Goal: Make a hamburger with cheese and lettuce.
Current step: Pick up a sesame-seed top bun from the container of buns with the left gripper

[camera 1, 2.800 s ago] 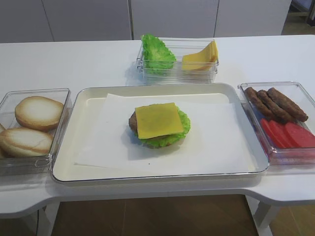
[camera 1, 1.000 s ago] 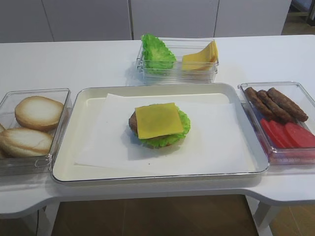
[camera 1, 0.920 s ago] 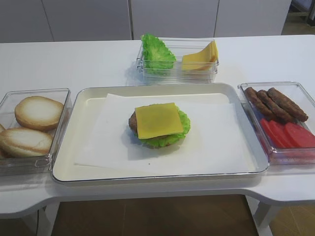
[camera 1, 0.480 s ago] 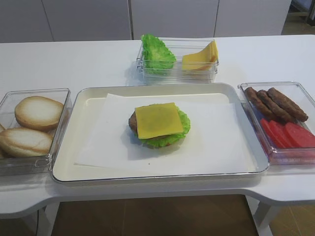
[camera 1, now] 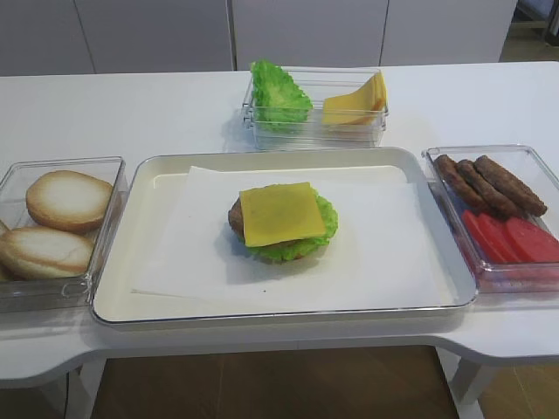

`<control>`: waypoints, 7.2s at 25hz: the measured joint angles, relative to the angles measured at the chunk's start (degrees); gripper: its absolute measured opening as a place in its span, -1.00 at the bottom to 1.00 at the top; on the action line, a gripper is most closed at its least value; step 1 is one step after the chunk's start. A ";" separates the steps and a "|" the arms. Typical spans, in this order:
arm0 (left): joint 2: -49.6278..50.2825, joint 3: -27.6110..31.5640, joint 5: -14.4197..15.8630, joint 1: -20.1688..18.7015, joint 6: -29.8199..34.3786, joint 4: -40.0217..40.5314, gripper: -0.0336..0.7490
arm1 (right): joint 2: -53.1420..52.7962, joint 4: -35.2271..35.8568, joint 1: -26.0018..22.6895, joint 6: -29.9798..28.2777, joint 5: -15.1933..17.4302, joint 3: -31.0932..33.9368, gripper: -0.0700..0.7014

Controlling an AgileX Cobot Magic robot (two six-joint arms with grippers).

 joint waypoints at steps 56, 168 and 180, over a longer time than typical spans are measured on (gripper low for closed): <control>51.84 -13.35 -6.83 0.00 -37.43 6.13 0.22 | 0.00 -0.32 0.00 0.13 0.00 0.00 -0.60; 44.65 -13.42 -6.36 0.00 -26.93 4.85 -0.38 | 0.00 -0.32 0.00 1.22 0.00 0.00 -0.60; 39.61 -13.73 -4.16 0.00 -21.98 4.95 -0.39 | 0.00 -0.32 0.00 1.22 0.00 0.00 -0.60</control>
